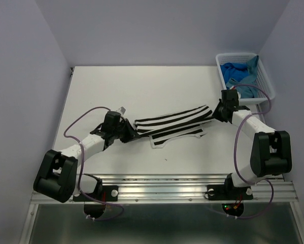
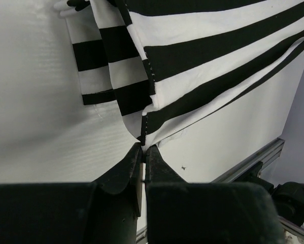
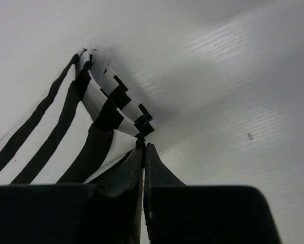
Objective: Fold and stack the tank tops
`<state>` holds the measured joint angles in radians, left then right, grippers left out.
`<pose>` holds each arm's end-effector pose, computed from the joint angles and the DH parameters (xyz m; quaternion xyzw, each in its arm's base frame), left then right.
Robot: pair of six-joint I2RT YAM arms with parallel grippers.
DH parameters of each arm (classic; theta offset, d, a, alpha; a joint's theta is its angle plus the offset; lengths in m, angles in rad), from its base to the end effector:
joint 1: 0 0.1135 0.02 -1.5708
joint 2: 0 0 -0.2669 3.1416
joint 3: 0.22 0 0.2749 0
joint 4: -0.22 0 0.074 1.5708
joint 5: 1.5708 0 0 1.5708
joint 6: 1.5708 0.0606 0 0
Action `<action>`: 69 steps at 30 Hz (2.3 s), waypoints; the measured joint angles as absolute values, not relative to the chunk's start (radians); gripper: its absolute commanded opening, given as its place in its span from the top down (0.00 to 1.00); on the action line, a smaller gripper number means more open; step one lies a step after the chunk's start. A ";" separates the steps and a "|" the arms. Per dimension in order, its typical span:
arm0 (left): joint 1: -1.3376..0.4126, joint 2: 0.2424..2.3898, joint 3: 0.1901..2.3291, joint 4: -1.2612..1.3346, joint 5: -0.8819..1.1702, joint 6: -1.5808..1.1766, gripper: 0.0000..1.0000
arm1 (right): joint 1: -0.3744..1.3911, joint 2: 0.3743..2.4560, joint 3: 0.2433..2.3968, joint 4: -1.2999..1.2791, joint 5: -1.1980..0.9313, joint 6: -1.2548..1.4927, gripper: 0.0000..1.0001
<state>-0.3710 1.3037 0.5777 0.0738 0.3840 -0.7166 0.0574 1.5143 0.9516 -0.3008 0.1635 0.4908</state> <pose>0.2653 -0.1276 0.1587 -0.0679 0.8813 -0.3715 0.2839 0.3508 0.0103 0.1859 0.2287 0.9070 0.0197 0.3530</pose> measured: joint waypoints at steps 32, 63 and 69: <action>-0.423 1.350 0.586 0.039 0.275 -0.728 0.01 | 0.025 1.351 0.888 -0.388 0.076 0.433 0.00; -0.509 1.459 0.754 -0.097 0.065 -0.693 1.00 | 0.025 1.289 0.863 -0.339 0.019 0.402 0.00; -0.490 1.301 0.860 -0.313 -0.093 -0.687 1.00 | 0.025 1.266 0.811 -0.322 -0.052 0.420 0.00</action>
<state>-0.4900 1.3006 0.8597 -0.3130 -0.0925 -0.6872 0.0250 1.2655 0.8112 -0.3218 -0.0517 0.4202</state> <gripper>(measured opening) 0.128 0.995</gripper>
